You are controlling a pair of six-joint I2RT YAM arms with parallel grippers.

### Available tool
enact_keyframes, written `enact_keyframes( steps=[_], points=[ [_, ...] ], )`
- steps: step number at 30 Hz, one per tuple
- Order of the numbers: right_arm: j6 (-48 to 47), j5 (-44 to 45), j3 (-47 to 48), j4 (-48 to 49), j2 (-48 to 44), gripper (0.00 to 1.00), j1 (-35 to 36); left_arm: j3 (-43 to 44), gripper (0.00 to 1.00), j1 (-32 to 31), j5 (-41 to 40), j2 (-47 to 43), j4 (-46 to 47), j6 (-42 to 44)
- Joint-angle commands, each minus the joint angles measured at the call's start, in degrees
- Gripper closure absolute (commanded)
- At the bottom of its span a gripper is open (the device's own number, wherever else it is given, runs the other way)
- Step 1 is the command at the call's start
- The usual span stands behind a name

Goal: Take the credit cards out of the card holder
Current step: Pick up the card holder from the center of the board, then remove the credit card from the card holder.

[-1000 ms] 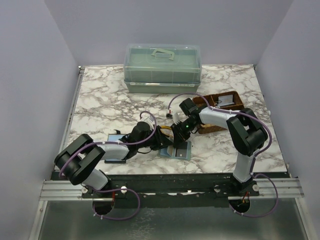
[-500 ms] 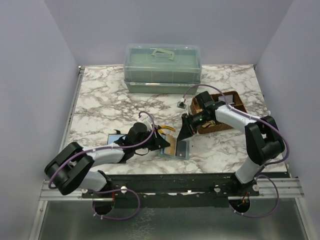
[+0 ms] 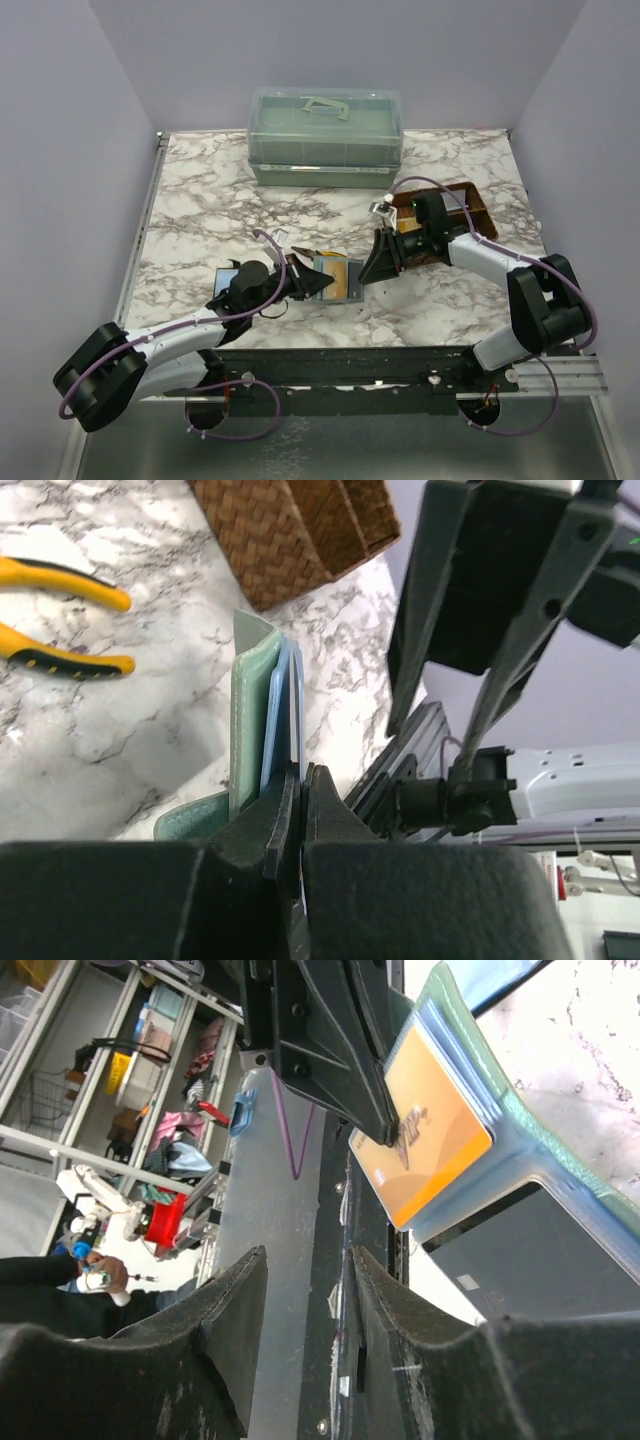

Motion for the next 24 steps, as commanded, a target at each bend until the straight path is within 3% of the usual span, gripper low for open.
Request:
enact_keyframes(
  steps=[1,10,14,19,24],
  points=[
    [12.4,-4.0,-2.3,14.6,0.7,0.56,0.0,0.0,1.0,-1.4,-4.3,-1.5,7.0,-2.2],
    [23.1,-2.9,-7.6,30.1,0.9,0.56,0.0,0.8,1.0,-5.7,-9.7,1.8,12.9,-1.6],
    [25.1,-2.4,-8.3,32.6,1.3,0.56,0.0,1.6,1.0,-7.6,-12.0,3.2,14.7,-0.6],
    [24.2,0.3,-8.3,31.5,1.0,0.56,0.0,2.3,1.0,-9.3,-14.4,3.8,15.7,0.4],
    [19.0,4.3,-6.4,23.5,0.3,0.56,0.0,2.3,1.0,-10.6,-17.5,2.7,16.0,1.5]
  ],
)
